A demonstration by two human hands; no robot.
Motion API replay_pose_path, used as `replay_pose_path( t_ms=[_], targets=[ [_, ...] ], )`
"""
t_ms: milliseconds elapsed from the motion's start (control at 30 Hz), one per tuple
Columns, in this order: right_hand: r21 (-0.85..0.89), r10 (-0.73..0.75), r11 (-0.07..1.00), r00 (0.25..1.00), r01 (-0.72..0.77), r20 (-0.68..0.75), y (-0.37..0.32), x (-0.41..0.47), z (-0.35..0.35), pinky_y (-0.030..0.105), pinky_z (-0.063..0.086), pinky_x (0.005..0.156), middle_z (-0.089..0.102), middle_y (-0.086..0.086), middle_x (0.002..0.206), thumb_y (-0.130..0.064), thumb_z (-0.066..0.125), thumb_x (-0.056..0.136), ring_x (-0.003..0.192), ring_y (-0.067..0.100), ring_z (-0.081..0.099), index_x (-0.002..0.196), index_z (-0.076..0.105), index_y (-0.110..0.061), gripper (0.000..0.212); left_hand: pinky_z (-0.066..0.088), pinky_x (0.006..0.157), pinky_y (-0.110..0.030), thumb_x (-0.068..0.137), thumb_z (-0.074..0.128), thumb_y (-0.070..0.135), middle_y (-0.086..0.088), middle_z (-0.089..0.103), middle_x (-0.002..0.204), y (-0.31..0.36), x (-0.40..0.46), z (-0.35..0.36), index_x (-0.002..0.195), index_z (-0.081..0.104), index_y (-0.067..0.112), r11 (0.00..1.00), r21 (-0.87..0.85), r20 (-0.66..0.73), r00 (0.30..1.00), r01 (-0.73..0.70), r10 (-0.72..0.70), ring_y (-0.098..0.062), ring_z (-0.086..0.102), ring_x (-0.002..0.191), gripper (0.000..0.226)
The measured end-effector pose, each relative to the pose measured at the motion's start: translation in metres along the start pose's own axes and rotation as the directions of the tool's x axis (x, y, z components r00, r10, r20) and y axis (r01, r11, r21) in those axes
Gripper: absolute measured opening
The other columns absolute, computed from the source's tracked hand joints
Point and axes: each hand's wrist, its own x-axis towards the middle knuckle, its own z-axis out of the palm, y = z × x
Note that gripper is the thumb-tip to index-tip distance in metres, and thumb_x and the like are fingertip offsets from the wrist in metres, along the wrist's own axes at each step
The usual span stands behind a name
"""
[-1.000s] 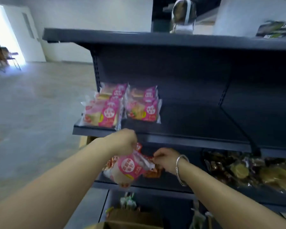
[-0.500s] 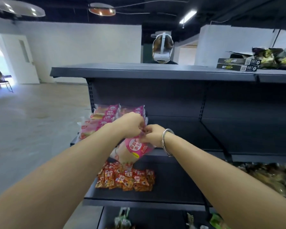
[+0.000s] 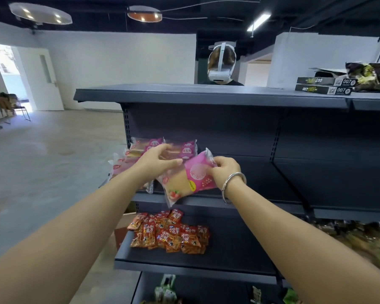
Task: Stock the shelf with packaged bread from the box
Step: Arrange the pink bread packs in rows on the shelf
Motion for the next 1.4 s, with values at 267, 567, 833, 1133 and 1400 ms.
replay_pose_path(
  t_ms=[267, 567, 833, 1133, 1400],
  targets=[
    [0.41, 0.161, 0.898, 0.987, -0.158, 0.028, 0.015, 0.008, 0.013, 0.046, 0.055, 0.087, 0.067, 0.008, 0.1, -0.013, 0.064, 0.087, 0.099, 0.028, 0.065, 0.106, 0.065, -0.008, 0.02, 0.049, 0.083, -0.029, 0.093, 0.053, 0.023, -0.011, 0.06, 0.122, -0.045, 0.001, -0.009, 0.135, 0.046, 0.008, 0.985, 0.001, -0.049, 0.984, 0.173, -0.172, -0.013, 0.057, 0.09, 0.045],
    [0.194, 0.164, 0.965, 0.983, -0.178, 0.085, 0.04, 0.031, 0.044, 0.038, 0.049, 0.093, 0.063, 0.011, 0.122, -0.018, 0.057, 0.091, 0.113, 0.028, 0.059, 0.119, 0.06, -0.008, 0.031, 0.053, 0.056, -0.019, 0.087, 0.053, -0.007, -0.006, 0.062, 0.07, -0.074, 0.035, -0.008, 0.094, 0.062, -0.002, 0.962, -0.122, 0.024, 0.969, 0.246, -0.245, -0.015, 0.062, 0.063, 0.012],
    [0.04, 0.279, 0.959, 0.959, -0.281, 0.047, 0.053, 0.065, 0.075, 0.031, 0.042, 0.096, 0.055, 0.01, 0.132, -0.018, 0.032, 0.1, 0.122, 0.026, 0.052, 0.13, 0.051, -0.01, 0.036, 0.056, 0.063, -0.026, 0.083, 0.045, -0.012, -0.012, 0.064, 0.071, -0.094, 0.093, 0.0, 0.082, 0.065, -0.002, 0.993, 0.062, 0.075, 0.991, 0.104, -0.109, -0.025, 0.064, 0.07, 0.023],
    [0.073, 0.334, 0.939, 0.942, -0.336, 0.038, 0.067, 0.095, 0.093, 0.035, 0.048, 0.09, 0.063, 0.012, 0.113, -0.022, 0.034, 0.1, 0.104, 0.027, 0.06, 0.119, 0.058, -0.009, 0.033, 0.031, 0.107, -0.037, 0.088, 0.045, 0.013, 0.002, 0.055, 0.114, -0.12, 0.135, 0.006, 0.105, 0.07, 0.025, 0.83, 0.547, 0.083, 0.994, -0.106, 0.072, -0.022, 0.04, 0.117, 0.032],
    [0.079, 0.358, 0.929, 0.933, -0.36, 0.046, 0.07, 0.105, 0.102, 0.044, 0.051, 0.093, 0.063, 0.016, 0.113, -0.023, 0.037, 0.099, 0.104, 0.031, 0.06, 0.115, 0.061, -0.007, 0.033, 0.049, 0.082, -0.028, 0.093, 0.047, 0.009, -0.007, 0.068, 0.113, -0.136, 0.144, 0.007, 0.113, 0.067, 0.015, 0.946, 0.32, 0.062, 0.998, -0.043, 0.025, -0.022, 0.064, 0.093, 0.029]
  ],
)
